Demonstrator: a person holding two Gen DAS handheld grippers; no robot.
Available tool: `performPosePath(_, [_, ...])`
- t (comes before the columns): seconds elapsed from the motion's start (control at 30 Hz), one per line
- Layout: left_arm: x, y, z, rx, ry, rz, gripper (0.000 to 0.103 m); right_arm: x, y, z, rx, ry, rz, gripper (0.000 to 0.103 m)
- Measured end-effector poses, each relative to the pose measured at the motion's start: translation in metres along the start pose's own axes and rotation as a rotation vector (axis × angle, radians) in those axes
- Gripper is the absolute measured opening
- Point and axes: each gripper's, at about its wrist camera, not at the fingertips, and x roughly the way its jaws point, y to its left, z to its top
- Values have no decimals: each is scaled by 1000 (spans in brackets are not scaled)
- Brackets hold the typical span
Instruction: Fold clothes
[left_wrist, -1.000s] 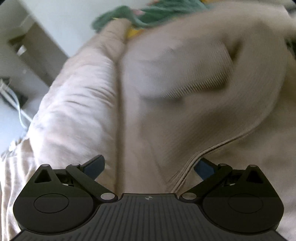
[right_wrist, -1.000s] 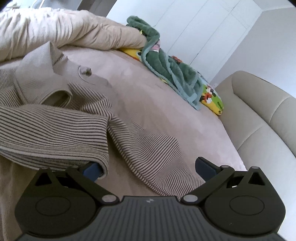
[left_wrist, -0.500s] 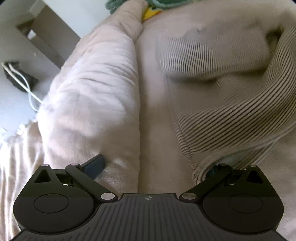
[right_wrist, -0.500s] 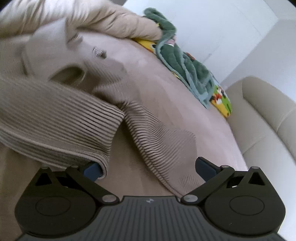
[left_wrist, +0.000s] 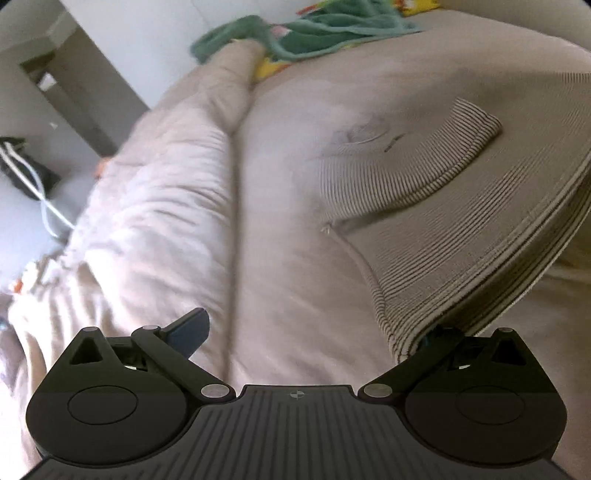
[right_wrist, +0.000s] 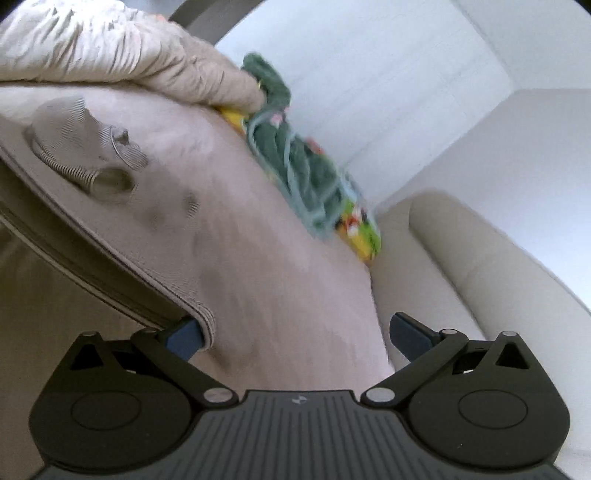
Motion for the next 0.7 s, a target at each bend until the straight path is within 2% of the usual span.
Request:
performPosePath(0.07, [-12, -8, -14, -27, 69, -54, 103, -29, -13, -18, -6, 66, 40, 103])
performPosePath(0.13, [-15, -17, -31, -61, 158, -93, 103, -53, -9, -33, -18, 147, 97, 103])
performPosePath(0.27, [1, -35, -67, -97, 311, -95, 103, -66, 23, -66, -25, 301, 255, 103])
performPosePath(0.33, [5, -42, -68, -79, 320, -81, 103, -66, 34, -76, 9, 379, 329, 103])
performPosePath(0.4, [2, -48, -65, -50, 301, -99, 103, -66, 36, -79, 72, 433, 405, 103])
performPosePath(0.53, [-21, -28, -79, -88, 313, -209, 103, -78, 6, -75, 226, 426, 540, 103])
performPosePath(0.6, [-30, -14, -86, -118, 329, -243, 103, -74, -18, -69, 327, 417, 554, 103])
performPosePath(0.7, [-31, 11, -75, -202, 291, -187, 103, -48, -47, -53, 509, 392, 521, 103])
